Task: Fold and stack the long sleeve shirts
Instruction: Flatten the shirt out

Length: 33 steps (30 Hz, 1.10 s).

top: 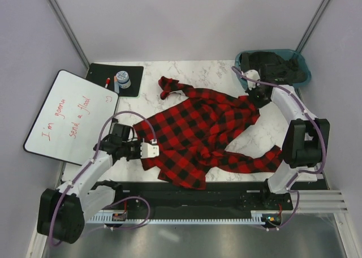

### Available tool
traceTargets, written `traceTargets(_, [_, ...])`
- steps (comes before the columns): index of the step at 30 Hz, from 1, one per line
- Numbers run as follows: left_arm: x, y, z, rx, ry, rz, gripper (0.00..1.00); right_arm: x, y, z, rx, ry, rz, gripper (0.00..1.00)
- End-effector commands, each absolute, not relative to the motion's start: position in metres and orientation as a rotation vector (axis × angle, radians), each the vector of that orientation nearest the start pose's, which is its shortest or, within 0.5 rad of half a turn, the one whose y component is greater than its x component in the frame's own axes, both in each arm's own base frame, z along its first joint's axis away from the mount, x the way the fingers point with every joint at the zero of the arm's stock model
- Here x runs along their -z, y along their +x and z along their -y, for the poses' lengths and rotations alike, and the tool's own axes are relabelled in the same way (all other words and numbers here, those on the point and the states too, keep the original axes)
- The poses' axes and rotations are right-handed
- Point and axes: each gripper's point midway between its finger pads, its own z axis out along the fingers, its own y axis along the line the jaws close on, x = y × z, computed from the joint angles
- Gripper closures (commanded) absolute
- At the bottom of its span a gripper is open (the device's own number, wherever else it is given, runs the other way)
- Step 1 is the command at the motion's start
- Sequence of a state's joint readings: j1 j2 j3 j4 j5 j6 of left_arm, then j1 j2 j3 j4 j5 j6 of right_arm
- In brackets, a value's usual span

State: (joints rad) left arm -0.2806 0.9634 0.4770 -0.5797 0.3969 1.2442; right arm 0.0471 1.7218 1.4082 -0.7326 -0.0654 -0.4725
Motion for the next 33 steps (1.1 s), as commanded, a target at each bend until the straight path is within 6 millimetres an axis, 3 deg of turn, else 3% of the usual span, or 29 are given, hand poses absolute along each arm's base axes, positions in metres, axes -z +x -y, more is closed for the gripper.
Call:
traceTargets(1, [-0.057, 0.249, 0.081, 0.063, 1.850, -1.662, 0.98, -0.088, 0.378, 0.032, 0.090, -0.765, -2.639, 1.00])
traceTargets(6, [-0.064, 0.299, 0.071, 0.000, 1.727, -1.740, 0.98, -0.066, 0.349, 0.042, 0.070, -0.792, -2.708, 1.00])
traceTargets(7, [-0.077, 0.316, 0.071, -0.028, 1.686, -1.737, 0.98, -0.066, 0.344, 0.045, 0.074, -0.784, -2.711, 1.00])
traceTargets(8, [-0.072, 0.323, 0.068, -0.020, 1.670, -1.778, 0.98, -0.062, 0.336, 0.049, 0.067, -0.775, -2.730, 1.00])
traceTargets(10, [-0.081, 0.343, 0.060, -0.058, 1.637, -1.782, 0.98, -0.063, 0.329, 0.065, 0.079, -0.742, -2.738, 1.00])
traceTargets(11, [-0.074, 0.349, 0.055, -0.075, 1.637, -1.806, 0.98, -0.059, 0.324, 0.069, 0.080, -0.742, -2.749, 1.00])
traceTargets(13, [-0.080, 0.368, 0.051, -0.122, 1.603, -1.800, 0.98, -0.057, 0.322, 0.077, 0.083, -0.706, -2.755, 1.00])
traceTargets(17, [-0.082, 0.390, 0.047, -0.131, 1.517, -1.876, 0.98, -0.062, 0.330, 0.070, 0.028, -0.656, -2.737, 1.00])
traceTargets(18, [-0.090, 0.397, 0.046, -0.137, 1.468, -1.893, 0.97, -0.064, 0.331, 0.069, 0.018, -0.649, -2.738, 1.00])
traceTargets(19, [-0.092, 0.396, 0.046, -0.132, 1.456, -1.911, 0.86, -0.067, 0.332, 0.067, 0.001, -0.646, -2.733, 1.00])
traceTargets(20, [-0.098, 0.391, 0.053, -0.072, 1.450, -1.893, 0.78, -0.072, 0.336, 0.066, -0.004, -0.639, -2.722, 0.97])
traceTargets(21, [-0.118, 0.385, 0.060, -0.031, 1.438, -1.846, 0.69, -0.074, 0.333, 0.062, -0.038, -0.641, -2.731, 0.91])
traceTargets(22, [-0.132, 0.377, 0.071, 0.027, 1.434, -1.799, 0.52, -0.075, 0.330, 0.061, -0.054, -0.648, -2.741, 0.83])
traceTargets(23, [-0.142, 0.355, 0.096, 0.199, 1.453, -1.743, 0.40, -0.080, 0.331, 0.060, -0.063, -0.646, -2.740, 0.70])
traceTargets(24, [-0.172, 0.346, 0.112, 0.256, 1.414, -1.687, 0.30, -0.081, 0.325, 0.058, -0.081, -0.651, -2.763, 0.63])
traceTargets(25, [-0.183, 0.336, 0.128, 0.312, 1.420, -1.655, 0.25, -0.086, 0.324, 0.058, -0.080, -0.653, -2.755, 0.56])
traceTargets(26, [-0.189, 0.317, 0.160, 0.381, 1.490, -1.600, 0.25, -0.093, 0.325, 0.058, -0.080, -0.644, -2.741, 0.46])
traceTargets(27, [-0.195, 0.304, 0.178, 0.419, 1.504, -1.580, 0.25, -0.098, 0.324, 0.057, -0.090, -0.636, -2.732, 0.45])
traceTargets(28, [-0.200, 0.290, 0.195, 0.455, 1.533, -1.539, 0.25, -0.106, 0.325, 0.051, -0.127, -0.639, -2.701, 0.44])
traceTargets(29, [-0.201, 0.260, 0.231, 0.566, 1.601, -1.475, 0.25, -0.116, 0.331, 0.047, -0.148, -0.610, -2.678, 0.43])
traceTargets(30, [-0.202, 0.247, 0.249, 0.614, 1.630, -1.442, 0.25, -0.121, 0.330, 0.033, -0.257, -0.610, -2.661, 0.43])
traceTargets(31, [-0.195, 0.222, 0.280, 0.686, 1.706, -1.390, 0.25, -0.129, 0.334, 0.026, -0.307, -0.614, -2.636, 0.43])
traceTargets(33, [-0.199, 0.204, 0.317, 0.748, 1.742, -1.317, 0.25, -0.129, 0.331, 0.002, -0.465, -0.624, -2.625, 0.47])
